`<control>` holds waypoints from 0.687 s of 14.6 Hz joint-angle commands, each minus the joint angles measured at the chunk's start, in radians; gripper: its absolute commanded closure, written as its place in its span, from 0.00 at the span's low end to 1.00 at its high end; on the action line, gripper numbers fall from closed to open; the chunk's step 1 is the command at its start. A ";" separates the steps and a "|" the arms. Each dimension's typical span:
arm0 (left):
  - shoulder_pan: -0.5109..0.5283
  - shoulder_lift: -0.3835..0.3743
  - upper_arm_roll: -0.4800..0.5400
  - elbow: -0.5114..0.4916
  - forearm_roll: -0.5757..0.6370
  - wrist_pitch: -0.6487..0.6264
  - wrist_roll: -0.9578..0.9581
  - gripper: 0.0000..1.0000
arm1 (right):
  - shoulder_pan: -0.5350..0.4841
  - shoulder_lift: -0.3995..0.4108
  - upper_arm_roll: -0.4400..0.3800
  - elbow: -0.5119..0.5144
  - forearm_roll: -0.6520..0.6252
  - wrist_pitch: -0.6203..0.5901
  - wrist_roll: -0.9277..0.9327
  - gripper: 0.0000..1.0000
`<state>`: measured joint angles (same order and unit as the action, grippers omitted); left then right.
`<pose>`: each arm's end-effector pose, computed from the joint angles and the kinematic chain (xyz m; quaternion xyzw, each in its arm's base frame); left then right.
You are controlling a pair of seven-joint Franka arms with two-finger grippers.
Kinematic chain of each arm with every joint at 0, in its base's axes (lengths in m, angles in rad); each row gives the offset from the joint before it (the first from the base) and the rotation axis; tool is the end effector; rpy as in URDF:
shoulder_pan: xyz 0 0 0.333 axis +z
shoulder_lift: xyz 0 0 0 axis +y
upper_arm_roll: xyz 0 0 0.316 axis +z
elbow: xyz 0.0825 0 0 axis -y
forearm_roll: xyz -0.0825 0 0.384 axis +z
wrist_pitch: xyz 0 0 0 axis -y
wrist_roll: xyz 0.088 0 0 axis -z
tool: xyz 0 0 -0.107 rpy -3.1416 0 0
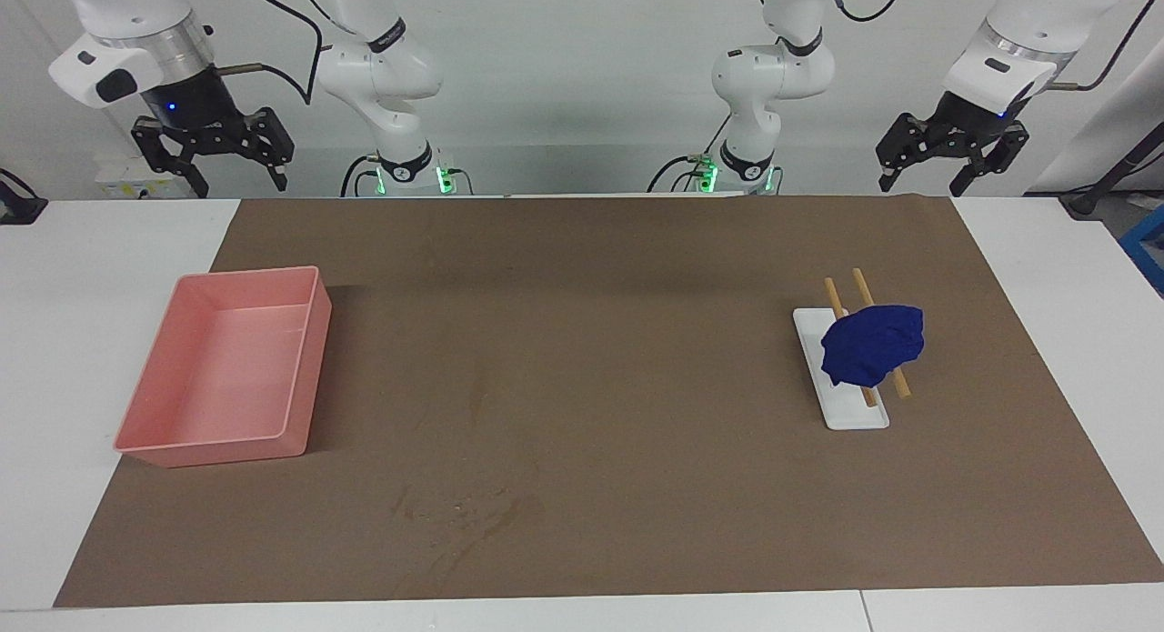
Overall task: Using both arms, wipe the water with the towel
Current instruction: 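Move the left gripper down onto the blue towel on the white tray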
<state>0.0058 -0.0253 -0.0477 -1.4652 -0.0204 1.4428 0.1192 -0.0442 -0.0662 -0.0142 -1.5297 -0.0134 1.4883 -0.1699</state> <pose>0.5322 -0.0251 0.6762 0.9966 -0.0818 0.0018 0.0095 0.5240 -0.0325 0.6721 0.9984 0.0551 0.0116 0.0076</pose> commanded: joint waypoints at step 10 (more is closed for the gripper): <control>0.029 0.005 0.008 -0.196 -0.001 0.361 -0.066 0.00 | -0.003 -0.012 0.000 -0.007 0.016 -0.013 -0.008 0.00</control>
<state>0.0088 -0.0205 -0.0430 -1.5954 -0.0201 1.7160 0.0736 -0.0442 -0.0662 -0.0142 -1.5297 -0.0134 1.4883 -0.1699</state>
